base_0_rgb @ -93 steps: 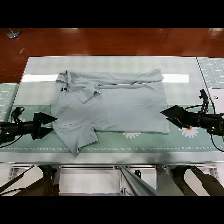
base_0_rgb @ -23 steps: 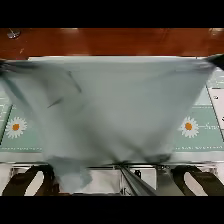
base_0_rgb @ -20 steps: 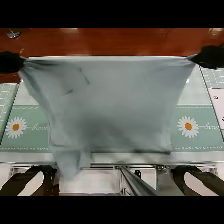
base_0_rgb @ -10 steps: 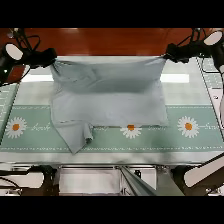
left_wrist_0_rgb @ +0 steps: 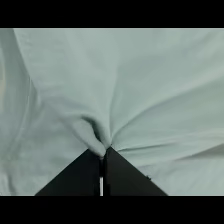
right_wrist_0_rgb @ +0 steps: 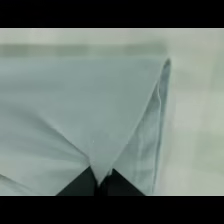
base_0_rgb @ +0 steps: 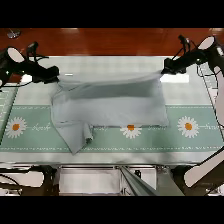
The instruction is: Fold the shirts.
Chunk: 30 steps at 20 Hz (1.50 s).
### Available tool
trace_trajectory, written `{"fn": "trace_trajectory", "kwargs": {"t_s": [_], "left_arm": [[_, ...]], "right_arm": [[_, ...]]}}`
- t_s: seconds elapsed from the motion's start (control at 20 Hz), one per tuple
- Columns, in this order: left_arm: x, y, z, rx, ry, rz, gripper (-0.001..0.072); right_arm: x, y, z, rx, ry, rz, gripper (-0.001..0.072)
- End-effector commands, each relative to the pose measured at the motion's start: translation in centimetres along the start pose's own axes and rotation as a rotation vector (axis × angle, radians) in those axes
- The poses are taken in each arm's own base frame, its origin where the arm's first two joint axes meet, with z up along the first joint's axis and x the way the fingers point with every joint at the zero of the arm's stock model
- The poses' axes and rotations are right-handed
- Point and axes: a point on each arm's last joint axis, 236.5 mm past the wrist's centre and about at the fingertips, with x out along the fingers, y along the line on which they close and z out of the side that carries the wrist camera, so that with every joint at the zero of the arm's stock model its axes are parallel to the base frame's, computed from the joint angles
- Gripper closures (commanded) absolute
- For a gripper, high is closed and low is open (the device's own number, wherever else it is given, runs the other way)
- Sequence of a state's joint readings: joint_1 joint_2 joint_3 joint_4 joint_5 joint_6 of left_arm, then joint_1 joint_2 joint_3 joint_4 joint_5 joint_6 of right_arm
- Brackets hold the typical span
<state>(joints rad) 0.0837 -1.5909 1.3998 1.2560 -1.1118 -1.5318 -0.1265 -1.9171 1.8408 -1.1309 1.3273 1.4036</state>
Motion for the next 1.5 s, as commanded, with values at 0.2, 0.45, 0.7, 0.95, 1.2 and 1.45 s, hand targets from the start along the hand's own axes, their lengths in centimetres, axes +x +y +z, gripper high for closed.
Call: {"fn": "trace_trajectory", "kwargs": {"t_s": [0.2,0.45,0.7,0.95,1.2,1.45], "left_arm": [[0.8,3.3,-6.7,-0.029,0.29,0.032,0.0002],[-3.8,6.9,-12.9,-0.116,0.363,0.059,0.0004],[-3.0,7.4,-22.5,-0.375,0.242,-0.113,0.0004],[-1.1,3.3,-24.1,-0.536,0.099,-0.388,0.0004],[1.3,1.1,-24.0,-0.491,0.035,-0.407,0.0005],[1.2,-2.0,-23.8,-0.323,0.04,-0.456,0.0685]], "right_arm": [[-0.9,-1.0,-6.8,-0.004,0.242,-0.02,0.009],[-7.4,-4.7,-10.8,0.074,0.141,-0.066,0.0091],[-6.2,-5.3,-20.2,0.372,-0.01,0.059,0.0091],[-4.8,-2.2,-23.2,0.423,-0.07,0.161,0.0091],[-4.8,-1.8,-23.4,0.426,-0.059,0.176,0.0091],[-4.3,-4.6,-25.3,0.463,0.0,0.046,0.0091]]}}
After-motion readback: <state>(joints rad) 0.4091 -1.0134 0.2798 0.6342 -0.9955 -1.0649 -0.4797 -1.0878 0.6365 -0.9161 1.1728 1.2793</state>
